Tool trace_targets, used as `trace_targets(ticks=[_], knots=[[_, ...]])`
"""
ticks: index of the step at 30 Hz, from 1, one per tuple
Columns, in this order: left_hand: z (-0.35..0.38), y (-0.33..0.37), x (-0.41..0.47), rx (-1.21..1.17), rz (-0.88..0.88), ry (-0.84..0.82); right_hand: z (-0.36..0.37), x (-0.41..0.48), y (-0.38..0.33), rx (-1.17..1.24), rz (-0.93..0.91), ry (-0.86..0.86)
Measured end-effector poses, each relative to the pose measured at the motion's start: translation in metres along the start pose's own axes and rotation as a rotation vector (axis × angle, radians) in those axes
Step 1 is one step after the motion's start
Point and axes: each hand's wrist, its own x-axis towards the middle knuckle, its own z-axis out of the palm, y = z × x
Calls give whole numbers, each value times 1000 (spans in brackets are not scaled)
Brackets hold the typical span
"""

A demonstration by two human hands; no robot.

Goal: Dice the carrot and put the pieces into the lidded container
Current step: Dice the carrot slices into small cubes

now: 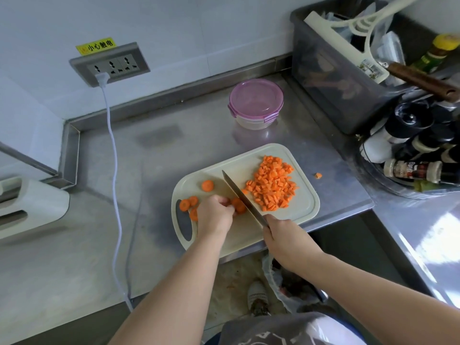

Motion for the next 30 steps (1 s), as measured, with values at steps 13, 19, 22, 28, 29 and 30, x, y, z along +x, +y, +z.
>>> trace_targets(ticks=[13, 19, 22, 28, 29, 30], knots=[[-1, 10, 1, 5, 7, -22, 2, 2, -3, 36, -19, 21], [-5, 13, 5, 49, 5, -105, -2, 4, 0, 22, -25, 17], [-5, 13, 3, 68, 10, -119, -4, 4, -1, 20, -25, 18], [-1, 14, -2, 85, 55, -44, -3, 2, -4, 14, -8, 13], [-1, 14, -2, 79, 50, -37, -3, 2, -4, 12, -9, 11], [-1, 14, -2, 73, 37, -40, -4, 2, -5, 9, -6, 8]])
